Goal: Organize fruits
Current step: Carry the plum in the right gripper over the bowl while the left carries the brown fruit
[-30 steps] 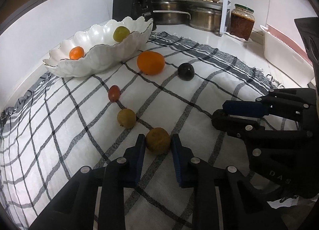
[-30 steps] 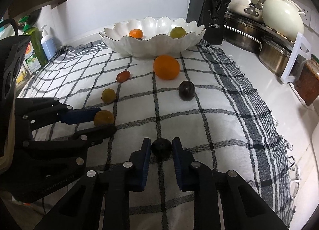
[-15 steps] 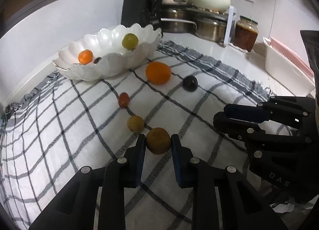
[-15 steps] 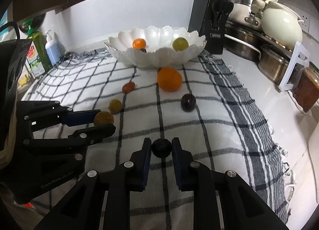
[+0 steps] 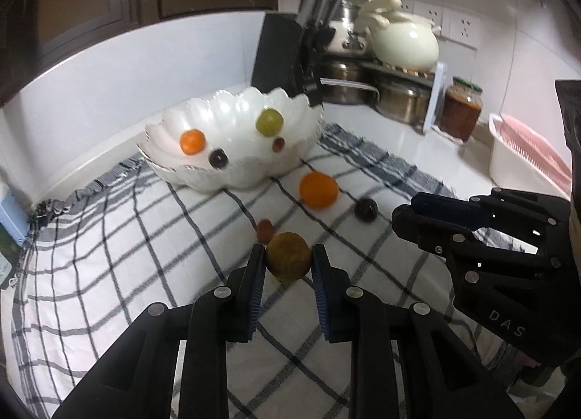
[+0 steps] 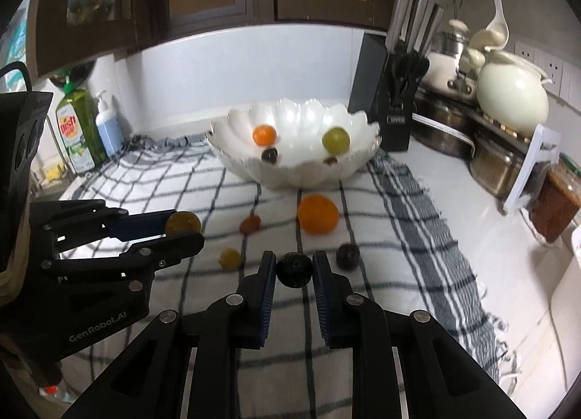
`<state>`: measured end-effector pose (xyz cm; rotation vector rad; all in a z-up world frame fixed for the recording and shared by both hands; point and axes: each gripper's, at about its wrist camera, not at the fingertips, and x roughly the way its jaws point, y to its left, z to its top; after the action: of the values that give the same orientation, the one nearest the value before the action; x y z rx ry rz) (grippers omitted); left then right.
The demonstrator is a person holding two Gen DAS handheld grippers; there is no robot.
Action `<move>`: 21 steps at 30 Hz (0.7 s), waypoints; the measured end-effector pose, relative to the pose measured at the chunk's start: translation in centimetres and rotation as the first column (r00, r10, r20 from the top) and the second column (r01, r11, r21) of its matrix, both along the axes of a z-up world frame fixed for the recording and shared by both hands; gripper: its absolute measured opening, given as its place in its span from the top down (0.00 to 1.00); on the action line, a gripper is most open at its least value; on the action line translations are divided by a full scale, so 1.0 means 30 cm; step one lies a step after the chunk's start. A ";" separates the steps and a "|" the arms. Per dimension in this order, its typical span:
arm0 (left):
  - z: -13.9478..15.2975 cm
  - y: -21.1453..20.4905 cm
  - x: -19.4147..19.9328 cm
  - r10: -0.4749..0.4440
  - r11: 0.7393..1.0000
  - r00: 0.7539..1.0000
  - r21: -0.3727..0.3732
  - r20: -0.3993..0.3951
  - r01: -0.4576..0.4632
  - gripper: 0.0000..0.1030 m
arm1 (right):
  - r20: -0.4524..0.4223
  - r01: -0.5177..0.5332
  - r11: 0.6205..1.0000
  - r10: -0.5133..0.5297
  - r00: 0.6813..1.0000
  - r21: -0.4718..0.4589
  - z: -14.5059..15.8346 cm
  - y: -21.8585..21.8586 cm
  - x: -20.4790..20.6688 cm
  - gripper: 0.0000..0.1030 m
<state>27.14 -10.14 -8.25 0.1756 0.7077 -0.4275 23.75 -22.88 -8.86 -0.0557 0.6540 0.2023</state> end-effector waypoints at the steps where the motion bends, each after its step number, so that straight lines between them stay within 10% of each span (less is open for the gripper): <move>1: 0.013 0.006 0.002 0.009 1.000 1.000 -0.003 0.010 -0.009 0.75 | 0.008 -0.002 1.000 0.002 1.000 0.002 0.008 0.003 0.001 0.78; 21: 0.199 0.051 0.091 0.088 0.996 0.981 -0.040 0.175 -0.083 0.75 | 0.177 -0.005 1.000 0.005 0.984 -0.001 0.186 0.016 0.116 0.78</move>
<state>29.88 -8.62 -2.27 0.1495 0.5316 -0.3365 27.24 -22.40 -3.29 -0.0750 0.4772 0.1994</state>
